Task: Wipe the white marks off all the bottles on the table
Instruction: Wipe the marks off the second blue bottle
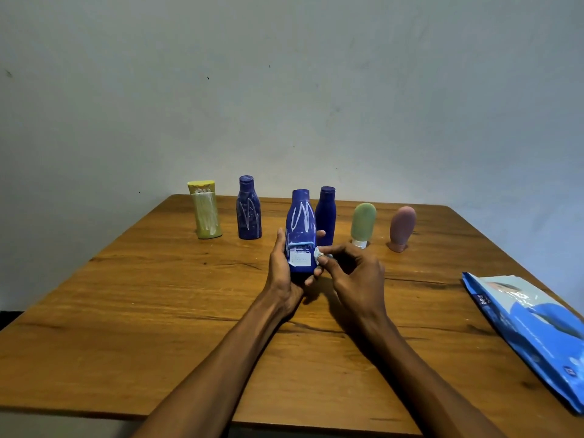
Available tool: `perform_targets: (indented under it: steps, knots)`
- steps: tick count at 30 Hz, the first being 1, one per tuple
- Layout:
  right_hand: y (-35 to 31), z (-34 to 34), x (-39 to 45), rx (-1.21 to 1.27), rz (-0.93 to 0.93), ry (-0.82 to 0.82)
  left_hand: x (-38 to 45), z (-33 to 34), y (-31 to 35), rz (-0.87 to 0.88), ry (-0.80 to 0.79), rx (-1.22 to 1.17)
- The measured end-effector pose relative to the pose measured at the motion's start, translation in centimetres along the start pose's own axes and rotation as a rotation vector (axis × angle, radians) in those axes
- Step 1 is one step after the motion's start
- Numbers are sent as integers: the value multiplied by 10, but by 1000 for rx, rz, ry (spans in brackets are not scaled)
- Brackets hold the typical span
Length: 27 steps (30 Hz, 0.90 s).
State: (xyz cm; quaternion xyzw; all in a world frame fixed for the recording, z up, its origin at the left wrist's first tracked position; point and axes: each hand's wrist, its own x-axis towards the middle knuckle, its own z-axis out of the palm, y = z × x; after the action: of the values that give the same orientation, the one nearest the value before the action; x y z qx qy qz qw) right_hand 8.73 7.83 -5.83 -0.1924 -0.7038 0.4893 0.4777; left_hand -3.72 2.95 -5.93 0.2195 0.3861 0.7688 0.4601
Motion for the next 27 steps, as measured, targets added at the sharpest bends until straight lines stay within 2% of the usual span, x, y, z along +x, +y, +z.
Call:
perform_targets:
  steps: [5,8,15,21,27]
  knots:
    - [-13,-2,7,121,-33,100,-1,5,-5,-2,-10,50]
    - [-13,-6,14,95,-102,157,-4,8,-9,-6,-4,105]
    - [4,-11,16,-127,-214,31,-7,8,-3,-22,5,62]
    - [-6,-17,32,-157,-339,94,-9,12,-6,-50,-79,84]
    - [-20,-16,51,-200,-359,98,-10,11,-4,-78,-93,93]
